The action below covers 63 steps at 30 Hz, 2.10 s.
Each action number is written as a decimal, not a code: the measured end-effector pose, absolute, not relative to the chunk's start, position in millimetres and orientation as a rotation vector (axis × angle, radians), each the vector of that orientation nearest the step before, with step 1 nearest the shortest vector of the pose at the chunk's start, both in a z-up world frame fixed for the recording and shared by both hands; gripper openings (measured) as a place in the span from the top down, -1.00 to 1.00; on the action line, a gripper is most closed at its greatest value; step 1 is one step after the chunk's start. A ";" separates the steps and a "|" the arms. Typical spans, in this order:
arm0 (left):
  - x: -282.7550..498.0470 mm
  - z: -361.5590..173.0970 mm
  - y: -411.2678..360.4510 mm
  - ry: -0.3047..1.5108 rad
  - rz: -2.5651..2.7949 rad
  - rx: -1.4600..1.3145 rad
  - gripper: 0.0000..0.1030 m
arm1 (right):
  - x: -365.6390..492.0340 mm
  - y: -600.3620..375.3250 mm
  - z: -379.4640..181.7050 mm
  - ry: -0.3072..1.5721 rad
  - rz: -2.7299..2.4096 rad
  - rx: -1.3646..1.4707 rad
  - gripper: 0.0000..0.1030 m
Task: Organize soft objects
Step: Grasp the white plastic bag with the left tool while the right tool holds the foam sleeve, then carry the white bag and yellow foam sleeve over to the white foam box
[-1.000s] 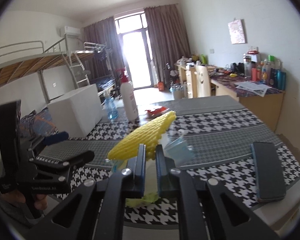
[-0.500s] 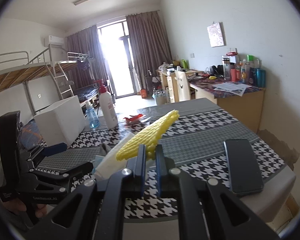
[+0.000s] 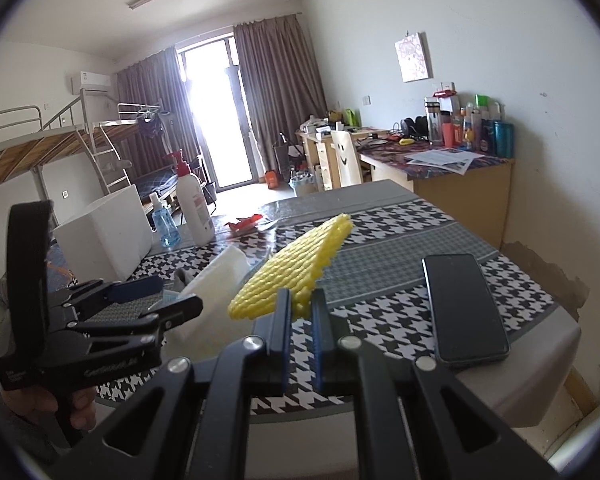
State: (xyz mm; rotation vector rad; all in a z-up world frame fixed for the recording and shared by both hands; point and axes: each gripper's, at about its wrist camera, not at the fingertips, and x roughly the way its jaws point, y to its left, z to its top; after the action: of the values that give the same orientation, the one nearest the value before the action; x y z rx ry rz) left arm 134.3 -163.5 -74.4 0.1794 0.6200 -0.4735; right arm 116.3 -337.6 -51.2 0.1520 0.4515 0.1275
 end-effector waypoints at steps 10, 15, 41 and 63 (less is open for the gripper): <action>126.2 -67.3 -174.6 0.567 -0.474 0.230 -0.09 | 115.5 -342.2 -54.0 0.455 0.130 0.166 0.77; 134.9 -76.0 -177.2 0.612 -0.449 0.244 -0.09 | 113.8 -340.8 -54.8 0.453 0.133 0.163 0.77; 126.5 -40.8 -145.9 0.573 -0.479 0.173 0.91 | 111.2 -329.8 -43.4 0.419 0.161 0.132 0.77; 100.4 6.4 -97.9 0.438 -0.408 0.098 0.91 | 109.3 -301.3 -17.2 0.334 0.233 0.066 0.77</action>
State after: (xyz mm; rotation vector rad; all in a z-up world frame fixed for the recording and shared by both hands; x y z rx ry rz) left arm 100.4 -97.9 6.4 0.0977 0.4382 -0.4084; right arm 109.3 -301.3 -17.2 0.0664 0.3341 0.2328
